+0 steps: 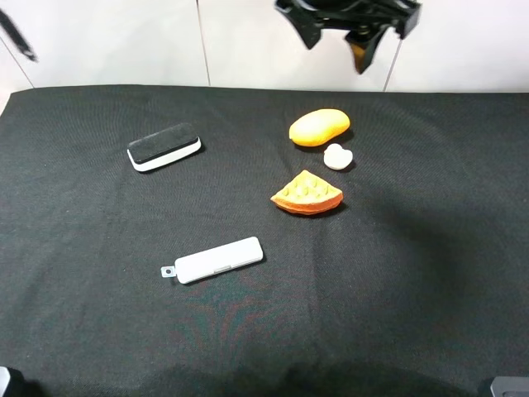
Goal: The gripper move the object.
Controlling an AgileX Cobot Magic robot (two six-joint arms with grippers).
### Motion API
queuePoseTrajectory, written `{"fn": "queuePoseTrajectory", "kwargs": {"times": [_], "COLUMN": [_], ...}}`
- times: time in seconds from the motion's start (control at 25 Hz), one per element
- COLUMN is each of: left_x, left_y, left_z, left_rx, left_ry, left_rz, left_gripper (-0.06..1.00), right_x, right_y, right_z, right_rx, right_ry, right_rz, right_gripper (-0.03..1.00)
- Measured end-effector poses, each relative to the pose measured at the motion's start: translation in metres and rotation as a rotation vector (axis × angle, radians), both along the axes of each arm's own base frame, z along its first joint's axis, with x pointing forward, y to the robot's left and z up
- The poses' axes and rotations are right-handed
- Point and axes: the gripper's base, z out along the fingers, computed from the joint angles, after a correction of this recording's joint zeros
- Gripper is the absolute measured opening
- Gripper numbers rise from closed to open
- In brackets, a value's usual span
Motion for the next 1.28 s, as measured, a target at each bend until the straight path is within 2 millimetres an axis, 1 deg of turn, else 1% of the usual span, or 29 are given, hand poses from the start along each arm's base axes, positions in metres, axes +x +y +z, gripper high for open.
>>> {"fn": "queuePoseTrajectory", "kwargs": {"times": [0.16,0.28,0.48,0.68,0.8,0.96,1.16,1.28], "left_x": [0.004,0.008,0.011,0.004,-0.008,-0.032,-0.073,-0.101], "left_y": [0.027,0.050,0.099,0.150,0.178,0.216,0.262,0.283], "left_z": [-0.004,-0.014,-0.027,-0.028,-0.027,-0.029,-0.040,-0.041], "left_rx": [0.046,0.089,0.156,0.191,0.203,0.219,0.242,0.219], "left_ry": [0.037,0.078,0.149,0.197,0.221,0.257,0.317,0.330], "left_rz": [0.052,0.096,0.187,0.279,0.325,0.391,0.476,0.532], "left_gripper": [0.71,0.71,0.71,0.71,0.71,0.71,0.71,0.71], "right_x": [0.000,0.000,0.000,0.000,0.000,0.000,0.000,0.000], "right_y": [0.000,0.000,0.000,0.000,0.000,0.000,0.000,0.000], "right_z": [0.000,0.000,0.000,0.000,0.000,0.000,0.000,0.000], "right_rx": [0.000,0.000,0.000,0.000,0.000,0.000,0.000,0.001], "right_ry": [0.000,0.000,0.000,0.000,0.000,0.000,0.000,0.000], "right_rz": [0.000,0.000,0.000,0.000,0.000,0.000,0.000,0.000], "right_gripper": [0.69,0.69,0.69,0.69,0.69,0.69,0.69,0.69]}}
